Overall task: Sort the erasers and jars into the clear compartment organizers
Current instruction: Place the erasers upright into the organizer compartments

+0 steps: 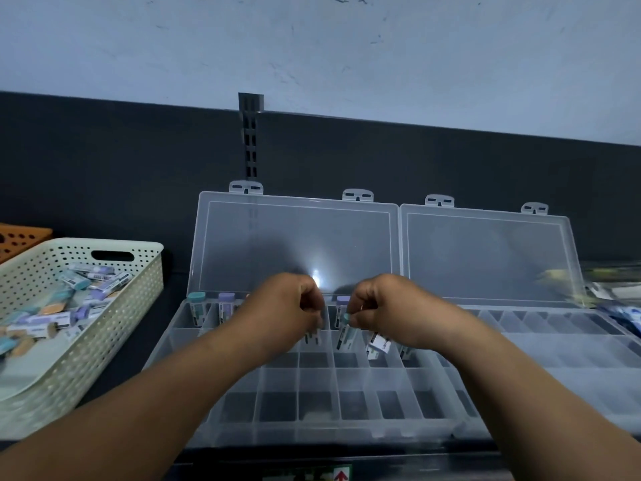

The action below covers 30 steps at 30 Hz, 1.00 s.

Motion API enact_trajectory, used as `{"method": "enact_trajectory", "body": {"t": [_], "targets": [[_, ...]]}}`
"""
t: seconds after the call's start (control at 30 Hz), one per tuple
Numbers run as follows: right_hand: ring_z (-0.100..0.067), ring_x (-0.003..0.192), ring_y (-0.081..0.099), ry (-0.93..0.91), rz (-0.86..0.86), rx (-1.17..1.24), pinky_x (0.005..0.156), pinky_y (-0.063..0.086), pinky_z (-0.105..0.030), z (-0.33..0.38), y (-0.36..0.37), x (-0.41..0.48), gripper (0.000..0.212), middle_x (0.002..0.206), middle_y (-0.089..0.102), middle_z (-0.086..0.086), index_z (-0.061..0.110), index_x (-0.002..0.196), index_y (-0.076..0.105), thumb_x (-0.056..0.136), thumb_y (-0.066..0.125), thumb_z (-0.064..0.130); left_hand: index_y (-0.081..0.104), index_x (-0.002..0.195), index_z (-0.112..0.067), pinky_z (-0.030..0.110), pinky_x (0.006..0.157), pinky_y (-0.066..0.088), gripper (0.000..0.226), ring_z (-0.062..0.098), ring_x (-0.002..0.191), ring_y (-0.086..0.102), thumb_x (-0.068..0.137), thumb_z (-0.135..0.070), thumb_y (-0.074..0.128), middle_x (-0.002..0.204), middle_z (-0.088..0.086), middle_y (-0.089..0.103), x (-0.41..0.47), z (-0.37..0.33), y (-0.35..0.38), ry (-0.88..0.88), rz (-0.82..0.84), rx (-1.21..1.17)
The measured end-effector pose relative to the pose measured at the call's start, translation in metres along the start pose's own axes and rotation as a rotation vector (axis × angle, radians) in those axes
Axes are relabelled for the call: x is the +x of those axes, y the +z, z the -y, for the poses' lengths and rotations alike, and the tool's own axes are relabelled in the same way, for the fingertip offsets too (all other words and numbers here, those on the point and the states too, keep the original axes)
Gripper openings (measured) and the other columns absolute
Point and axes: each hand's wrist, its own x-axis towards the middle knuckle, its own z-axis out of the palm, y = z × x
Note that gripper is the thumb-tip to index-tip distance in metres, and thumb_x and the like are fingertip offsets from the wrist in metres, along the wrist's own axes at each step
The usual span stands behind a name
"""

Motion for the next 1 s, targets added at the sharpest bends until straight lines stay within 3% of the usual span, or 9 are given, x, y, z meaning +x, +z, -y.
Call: {"method": "enact_trajectory", "body": {"t": [0.1,0.2,0.4,0.53,0.7,0.83,0.9,1.0], "targets": [[-0.009,0.078,0.060,0.020,0.014,-0.041,0.071,0.049,-0.025,-0.001,0.006,0.004,0.004,0.079,0.059,0.015,0.026,0.083,0.069,0.087,0.070,0.029,0.067,0.080,-0.022,0.028,0.075,0.056,0.011,0.011,0.080,0.067,0.082,-0.011,0.070,0.085,-0.003,0.071,0.001,0.005,0.007,-0.009,0.020,0.018],[-0.007,0.077,0.059,0.033,0.024,-0.065,0.072,0.048,-0.023,-0.002,0.010,0.006,0.007,0.075,0.057,0.019,0.022,0.091,0.073,0.086,0.070,0.026,0.068,0.080,-0.020,0.022,0.069,0.052,0.007,0.007,0.075,0.065,0.081,-0.013,0.071,0.081,-0.005,0.069,0.003,0.009,0.012,0.007,0.018,0.074],[-0.014,0.087,0.064,0.050,0.034,-0.118,0.079,0.051,-0.024,-0.001,0.012,0.006,0.010,0.089,0.067,0.008,0.023,0.096,0.073,0.086,0.070,0.025,0.061,0.073,-0.026,0.016,0.059,0.042,0.017,0.001,0.069,0.059,0.080,-0.014,0.071,0.075,-0.009,0.062,0.005,0.011,0.014,0.035,0.051,0.129],[-0.013,0.084,0.062,0.047,0.023,-0.134,0.074,0.049,-0.023,-0.001,0.011,0.005,0.009,0.091,0.067,0.008,0.024,0.094,0.072,0.085,0.070,0.027,0.057,0.072,-0.030,0.021,0.064,0.046,0.022,0.007,0.072,0.058,0.080,-0.016,0.073,0.075,-0.011,0.059,0.006,0.011,0.015,0.050,0.061,0.160],[-0.009,0.067,0.057,0.031,-0.068,0.083,0.063,0.050,-0.026,0.005,-0.003,0.001,0.007,0.076,0.061,0.008,0.022,0.086,0.066,0.092,0.063,0.025,0.065,0.100,-0.024,0.033,0.082,0.053,0.022,0.011,0.088,0.061,0.080,-0.023,0.075,0.095,-0.006,0.064,0.002,0.006,0.004,0.044,0.031,0.154],[-0.011,0.055,0.049,0.038,-0.140,0.397,0.053,0.045,-0.028,0.024,-0.004,-0.001,0.016,0.070,0.056,-0.001,0.017,0.088,0.063,0.098,0.051,0.019,0.065,0.089,-0.022,0.038,0.075,0.056,0.007,0.018,0.078,0.066,0.086,-0.027,0.067,0.082,-0.001,0.069,-0.011,-0.007,-0.013,0.032,-0.028,-0.075],[-0.016,0.060,0.048,0.031,-0.126,0.511,0.055,0.043,-0.032,0.036,-0.001,-0.002,0.015,0.073,0.055,-0.006,0.011,0.095,0.062,0.099,0.049,0.018,0.064,0.094,-0.018,0.036,0.071,0.056,0.014,0.017,0.074,0.067,0.089,-0.030,0.062,0.083,0.005,0.070,-0.020,-0.017,-0.021,-0.032,0.044,-0.249],[-0.019,0.065,0.050,-0.003,-0.077,0.563,0.053,0.043,-0.024,0.050,0.004,-0.001,0.016,0.078,0.057,-0.010,0.003,0.101,0.058,0.099,0.050,0.016,0.062,0.098,-0.013,0.027,0.067,0.054,0.018,0.009,0.066,0.066,0.089,-0.028,0.063,0.082,0.005,0.070,-0.030,-0.023,-0.028,-0.109,0.124,-0.396]]}}
